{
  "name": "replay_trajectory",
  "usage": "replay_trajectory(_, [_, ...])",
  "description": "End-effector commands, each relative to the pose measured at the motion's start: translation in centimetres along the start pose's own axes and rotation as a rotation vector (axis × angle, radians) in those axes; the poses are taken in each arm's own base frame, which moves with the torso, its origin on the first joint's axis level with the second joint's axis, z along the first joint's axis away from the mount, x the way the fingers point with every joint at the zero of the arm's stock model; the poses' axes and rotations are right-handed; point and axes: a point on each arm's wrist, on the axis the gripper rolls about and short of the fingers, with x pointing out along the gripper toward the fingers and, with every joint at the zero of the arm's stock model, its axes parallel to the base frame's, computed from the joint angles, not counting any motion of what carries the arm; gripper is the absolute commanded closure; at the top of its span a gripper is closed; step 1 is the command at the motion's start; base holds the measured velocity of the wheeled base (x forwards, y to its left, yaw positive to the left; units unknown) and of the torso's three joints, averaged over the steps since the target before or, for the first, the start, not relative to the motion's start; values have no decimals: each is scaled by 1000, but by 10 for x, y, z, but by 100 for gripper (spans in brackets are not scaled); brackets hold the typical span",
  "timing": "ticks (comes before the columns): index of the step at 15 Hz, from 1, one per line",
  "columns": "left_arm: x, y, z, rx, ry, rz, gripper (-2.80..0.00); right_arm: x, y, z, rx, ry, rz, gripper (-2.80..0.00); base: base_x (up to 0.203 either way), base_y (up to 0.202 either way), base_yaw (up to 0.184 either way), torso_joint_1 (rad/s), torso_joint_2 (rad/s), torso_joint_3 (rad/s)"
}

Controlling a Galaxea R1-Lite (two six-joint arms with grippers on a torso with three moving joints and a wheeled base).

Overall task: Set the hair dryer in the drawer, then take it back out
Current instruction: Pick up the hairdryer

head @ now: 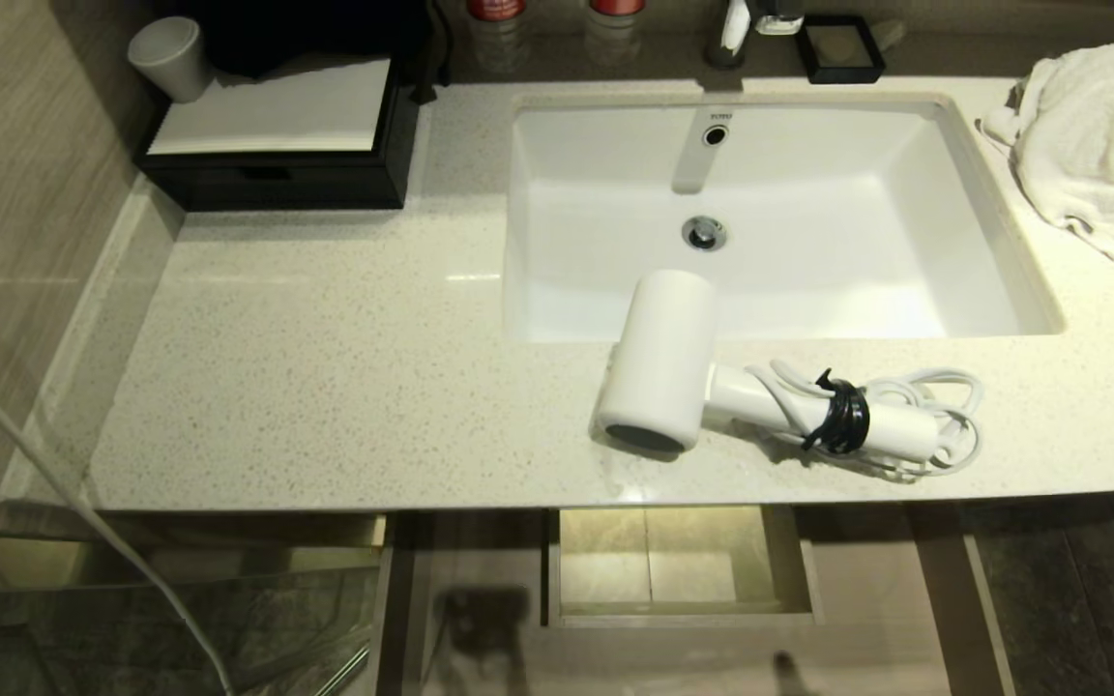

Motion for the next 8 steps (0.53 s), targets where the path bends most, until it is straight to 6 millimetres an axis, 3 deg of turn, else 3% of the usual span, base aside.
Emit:
replay_trajectory(1, [0,0,0,0,2,0,0,-1,0,-12,-23,1,5,0,0,0,0,398,-380,28])
replay_trajectory(3, [0,0,0,0,2,1,0,-1,0,-12,-27,1,2,0,0,0,0,193,-168,14])
replay_trajectory(8, [0,0,0,0,2,1,0,-1,0,-11,-65,-6,4,0,0,0,0,21,-25,1])
